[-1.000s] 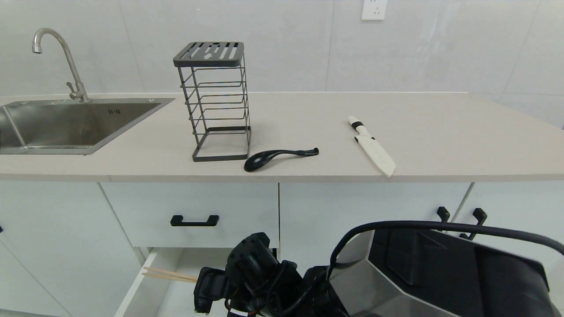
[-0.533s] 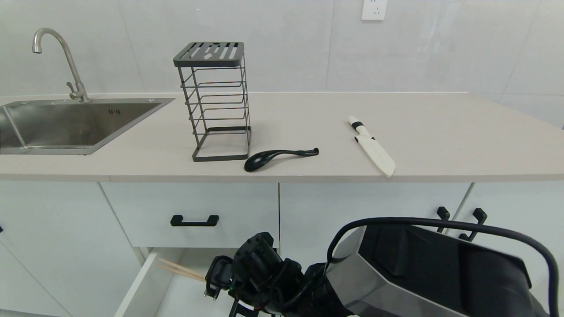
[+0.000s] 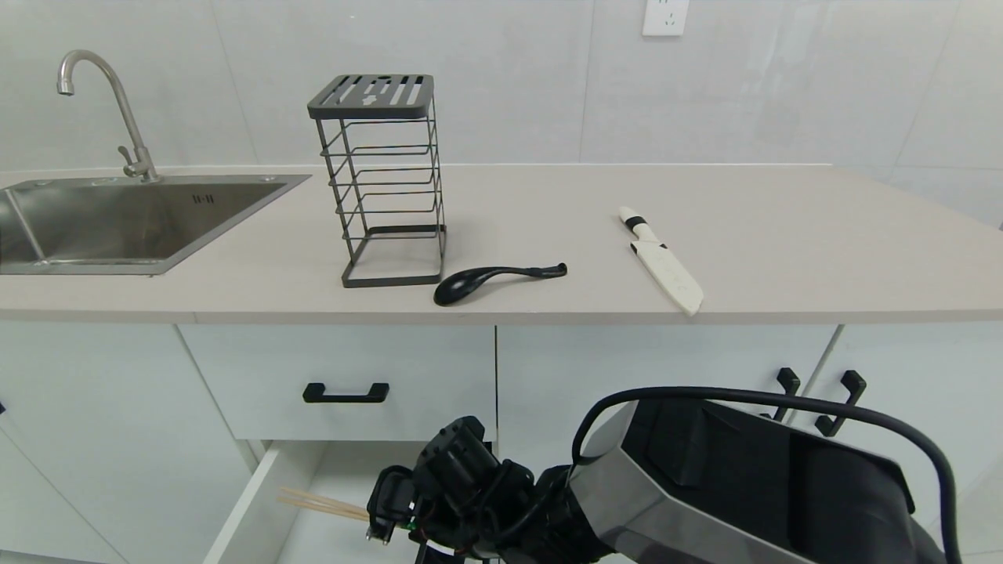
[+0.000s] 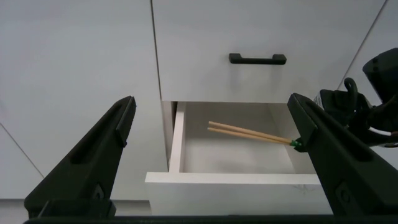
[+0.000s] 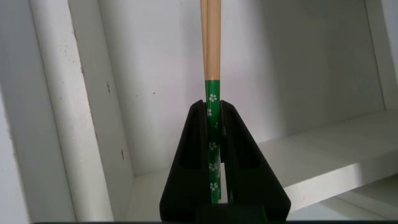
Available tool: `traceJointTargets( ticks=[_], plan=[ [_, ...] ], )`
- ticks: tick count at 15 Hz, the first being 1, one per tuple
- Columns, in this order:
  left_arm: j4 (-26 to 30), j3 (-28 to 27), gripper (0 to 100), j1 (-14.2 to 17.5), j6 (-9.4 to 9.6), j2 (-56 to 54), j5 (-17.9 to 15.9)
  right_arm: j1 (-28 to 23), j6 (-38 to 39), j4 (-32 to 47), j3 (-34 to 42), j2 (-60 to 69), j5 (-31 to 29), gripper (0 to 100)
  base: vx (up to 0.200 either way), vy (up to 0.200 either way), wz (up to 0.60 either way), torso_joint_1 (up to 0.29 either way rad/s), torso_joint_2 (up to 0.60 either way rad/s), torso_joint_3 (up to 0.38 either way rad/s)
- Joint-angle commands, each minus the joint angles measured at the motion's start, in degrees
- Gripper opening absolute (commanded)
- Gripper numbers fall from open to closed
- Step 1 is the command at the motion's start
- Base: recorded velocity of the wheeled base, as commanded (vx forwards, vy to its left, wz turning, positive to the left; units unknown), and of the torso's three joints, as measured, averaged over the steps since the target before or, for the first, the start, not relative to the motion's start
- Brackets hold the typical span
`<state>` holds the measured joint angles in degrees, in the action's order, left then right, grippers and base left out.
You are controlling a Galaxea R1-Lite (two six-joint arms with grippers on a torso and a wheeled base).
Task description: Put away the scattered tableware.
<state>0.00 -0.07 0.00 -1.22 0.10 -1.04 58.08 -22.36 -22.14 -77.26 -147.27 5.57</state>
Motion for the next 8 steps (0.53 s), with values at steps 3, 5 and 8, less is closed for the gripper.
traceJointTargets(
  ticks=[3,5,8],
  plan=[
    [0.0,0.0,100,0.0,-0.01,0.1,0.0,0.2,-0.1,0.4,-1.7,-0.5,0.0,100,0.000,0.000,0.00,0.000,0.00,0.000],
    [0.0,0.0,100,0.0,-0.01,0.1,0.0,-0.2,-0.2,0.3,-2.9,-0.2,-0.7,100,0.000,0.000,0.00,0.000,0.00,0.000],
    [0.0,0.0,100,0.0,-0.01,0.1,0.0,-0.9,-0.3,0.3,-2.7,2.1,-1.6,100,0.000,0.000,0.00,0.000,0.00,0.000]
  ],
)
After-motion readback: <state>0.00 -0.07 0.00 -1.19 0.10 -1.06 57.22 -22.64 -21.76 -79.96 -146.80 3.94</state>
